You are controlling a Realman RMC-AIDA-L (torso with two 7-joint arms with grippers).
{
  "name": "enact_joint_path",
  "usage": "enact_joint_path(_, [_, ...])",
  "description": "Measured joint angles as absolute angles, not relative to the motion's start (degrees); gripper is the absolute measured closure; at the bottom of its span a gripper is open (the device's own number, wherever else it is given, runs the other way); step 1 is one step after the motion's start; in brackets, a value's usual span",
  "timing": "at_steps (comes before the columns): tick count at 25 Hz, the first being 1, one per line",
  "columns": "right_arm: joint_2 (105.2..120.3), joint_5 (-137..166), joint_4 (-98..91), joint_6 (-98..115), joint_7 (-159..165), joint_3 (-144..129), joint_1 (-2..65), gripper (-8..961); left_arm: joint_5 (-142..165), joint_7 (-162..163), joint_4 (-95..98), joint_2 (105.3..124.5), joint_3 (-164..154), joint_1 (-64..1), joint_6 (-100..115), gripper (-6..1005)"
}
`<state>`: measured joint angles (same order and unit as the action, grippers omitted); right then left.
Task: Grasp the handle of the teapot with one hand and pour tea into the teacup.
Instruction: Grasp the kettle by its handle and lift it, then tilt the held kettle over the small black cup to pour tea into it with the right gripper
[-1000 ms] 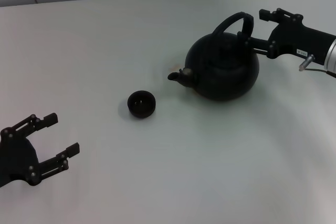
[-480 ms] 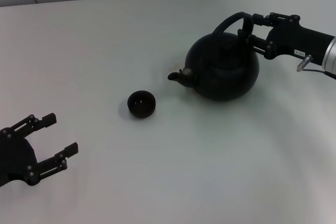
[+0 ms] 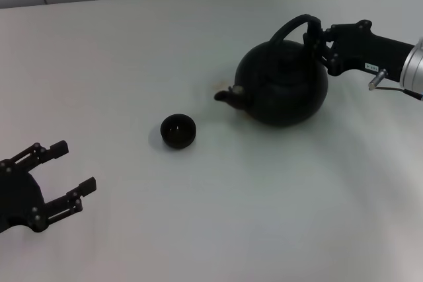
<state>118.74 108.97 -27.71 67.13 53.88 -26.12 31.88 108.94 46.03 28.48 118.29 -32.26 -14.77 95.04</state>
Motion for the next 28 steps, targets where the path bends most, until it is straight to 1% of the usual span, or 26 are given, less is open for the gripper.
enact_joint_path(3, [118.81,108.86,-27.75,67.06,53.9,-25.96,31.89,856,108.94,46.04,28.47,118.26,-32.26,-14.77,95.07,208])
enact_joint_path(12, [118.91,105.62,-28.02,67.04,55.3,-25.98,32.63,872,108.94,46.06,28.32,118.21,-32.26,-14.74,95.14,208])
enact_joint_path(14, [119.09,105.14,-27.7,66.44,57.03,-26.14,35.08,872,108.95,46.06,28.26,118.34,-32.26,-14.76,95.24,208])
enact_joint_path(17, [119.18,105.08,-27.4,65.84,57.43,-26.32,36.0,872,108.96,46.06,28.21,118.37,-32.26,-14.84,95.27,208])
enact_joint_path(18, [119.3,105.03,-26.82,64.58,58.18,-27.09,37.41,872,108.97,46.06,28.21,118.38,-32.26,-14.88,95.29,208])
enact_joint_path(23, [119.35,104.97,-25.39,62.24,58.87,-29.06,40.07,872,108.98,46.06,28.21,118.46,-32.26,-14.92,95.33,208])
enact_joint_path(28, [119.36,104.92,-25.17,61.85,58.53,-30.76,40.84,873,108.98,46.06,27.95,118.47,-32.26,-15.0,95.35,208])
